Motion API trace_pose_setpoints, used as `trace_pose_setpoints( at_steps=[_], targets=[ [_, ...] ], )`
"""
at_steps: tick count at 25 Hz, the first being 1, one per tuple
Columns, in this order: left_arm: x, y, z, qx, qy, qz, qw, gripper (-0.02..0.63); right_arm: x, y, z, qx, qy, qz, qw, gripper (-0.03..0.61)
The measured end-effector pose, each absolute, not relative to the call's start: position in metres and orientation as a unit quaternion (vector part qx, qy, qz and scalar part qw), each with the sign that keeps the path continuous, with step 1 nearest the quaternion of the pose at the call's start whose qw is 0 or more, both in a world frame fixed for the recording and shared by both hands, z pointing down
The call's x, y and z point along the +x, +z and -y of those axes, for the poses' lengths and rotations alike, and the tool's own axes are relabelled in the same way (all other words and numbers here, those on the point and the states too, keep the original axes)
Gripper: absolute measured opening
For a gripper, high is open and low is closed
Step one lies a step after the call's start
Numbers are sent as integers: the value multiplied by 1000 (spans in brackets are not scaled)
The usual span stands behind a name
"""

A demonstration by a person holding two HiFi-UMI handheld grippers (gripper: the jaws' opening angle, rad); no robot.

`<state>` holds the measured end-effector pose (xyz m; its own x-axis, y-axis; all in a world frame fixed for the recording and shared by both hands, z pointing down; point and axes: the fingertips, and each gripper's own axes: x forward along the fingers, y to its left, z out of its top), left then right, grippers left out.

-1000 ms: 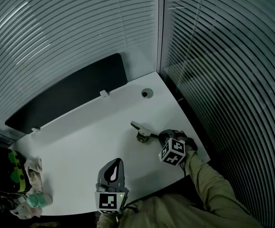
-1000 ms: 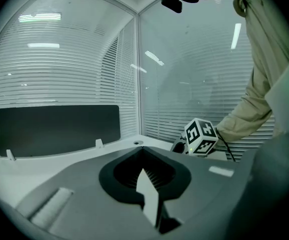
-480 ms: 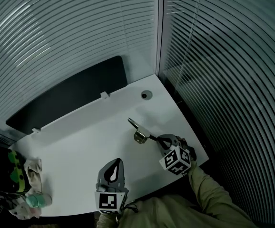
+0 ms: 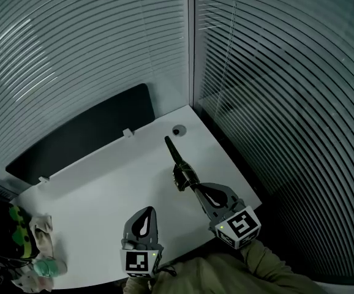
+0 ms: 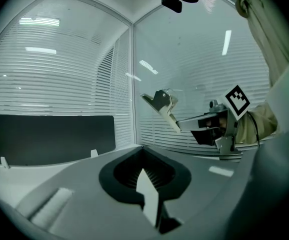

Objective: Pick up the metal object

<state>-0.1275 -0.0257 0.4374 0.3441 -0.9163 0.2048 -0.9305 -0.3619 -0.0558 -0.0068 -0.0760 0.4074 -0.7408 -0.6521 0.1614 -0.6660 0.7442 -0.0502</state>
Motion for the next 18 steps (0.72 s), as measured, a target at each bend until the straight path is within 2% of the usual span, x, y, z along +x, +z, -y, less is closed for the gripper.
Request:
trace_pose_setpoints(
  at_steps=[6, 18],
  targets=[
    [-119, 434, 21, 830, 94, 550, 18, 6, -1, 378, 45, 339, 47, 940, 10, 9],
    [-117, 431, 16, 830, 88, 551, 11, 6, 1, 367, 28, 340, 32, 940, -7, 9]
  ],
)
